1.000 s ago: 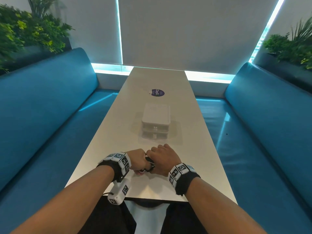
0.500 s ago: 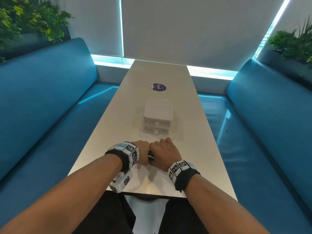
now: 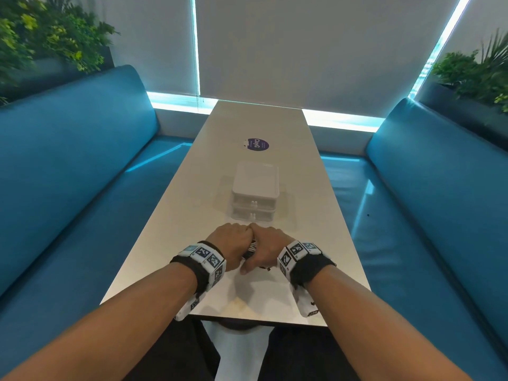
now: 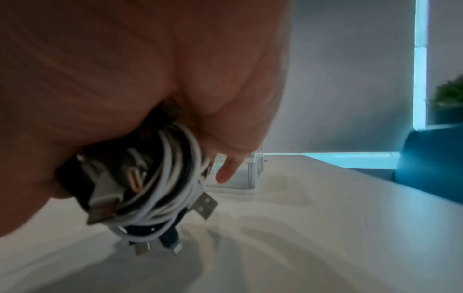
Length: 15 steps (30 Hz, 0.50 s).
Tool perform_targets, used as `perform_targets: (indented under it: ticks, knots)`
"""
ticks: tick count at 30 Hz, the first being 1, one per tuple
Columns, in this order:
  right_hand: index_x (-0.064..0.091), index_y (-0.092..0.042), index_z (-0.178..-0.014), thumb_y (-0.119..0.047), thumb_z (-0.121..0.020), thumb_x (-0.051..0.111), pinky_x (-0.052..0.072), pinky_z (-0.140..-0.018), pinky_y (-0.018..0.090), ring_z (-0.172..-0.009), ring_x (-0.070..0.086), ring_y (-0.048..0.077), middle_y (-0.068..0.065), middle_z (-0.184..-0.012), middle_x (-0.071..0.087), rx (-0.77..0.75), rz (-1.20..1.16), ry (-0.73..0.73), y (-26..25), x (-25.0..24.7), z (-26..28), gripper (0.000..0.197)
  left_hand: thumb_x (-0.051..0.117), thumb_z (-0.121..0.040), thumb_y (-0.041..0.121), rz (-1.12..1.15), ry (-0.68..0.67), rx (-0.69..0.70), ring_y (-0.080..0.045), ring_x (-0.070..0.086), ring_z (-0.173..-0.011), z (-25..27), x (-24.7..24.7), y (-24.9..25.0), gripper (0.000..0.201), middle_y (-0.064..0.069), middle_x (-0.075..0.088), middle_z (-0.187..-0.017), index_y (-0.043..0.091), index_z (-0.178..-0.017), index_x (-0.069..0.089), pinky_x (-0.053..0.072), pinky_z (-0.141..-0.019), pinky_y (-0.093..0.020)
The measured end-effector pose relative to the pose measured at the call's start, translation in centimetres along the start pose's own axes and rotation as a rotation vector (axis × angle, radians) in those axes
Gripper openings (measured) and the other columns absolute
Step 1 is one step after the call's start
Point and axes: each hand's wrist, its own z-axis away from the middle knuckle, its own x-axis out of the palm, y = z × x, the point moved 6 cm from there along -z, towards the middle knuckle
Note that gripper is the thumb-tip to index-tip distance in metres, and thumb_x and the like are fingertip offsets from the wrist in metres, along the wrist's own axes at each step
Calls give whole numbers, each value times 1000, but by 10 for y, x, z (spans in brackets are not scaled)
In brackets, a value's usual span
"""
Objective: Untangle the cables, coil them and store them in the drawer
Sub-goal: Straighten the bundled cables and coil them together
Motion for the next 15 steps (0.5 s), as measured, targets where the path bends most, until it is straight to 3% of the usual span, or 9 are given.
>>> perform_targets:
  ticks: [4, 7, 11, 15]
  knots:
    - [64, -22, -90, -34, -56, 89, 56, -70, 32, -76, 67, 18, -3, -84, 70, -5, -21, 1, -5, 3, 2, 44, 63, -87, 19, -87, 49, 6, -26, 56, -104, 4, 3, 4, 36, -6, 60, -114, 13, -120, 50, 40, -88, -34]
    - [64, -17, -77, -27, -61, 83, 60, -64, 33, -66, 68, 22, 0, -70, 67, 36, 15, 7, -7, 2, 2, 27, 56, -89, 16, -88, 83, -40, -26, 57, -100, 6, 3, 7, 23, -6, 62, -109, 14, -111, 53, 41, -84, -34]
    - [61, -18, -66, -33, -63, 77, 58, -57, 32, -56, 62, 18, -1, -62, 64, 23, 63, 31, -8, -2, -2, 21, 55, -88, 16, -95, 83, -77, -28, 61, -93, 7, -5, 4, 16, -8, 65, -101, 12, -104, 57, 42, -66, -36]
    - [64, -13, -67, -30, -65, 73, 57, -59, 34, -56, 63, 21, 1, -61, 65, 35, 12, 24, -5, -6, 0, 19, 49, -91, 8, -151, 78, -24, -31, 62, -94, 2, -8, 3, 17, -10, 64, -105, 9, -107, 55, 38, -65, -36]
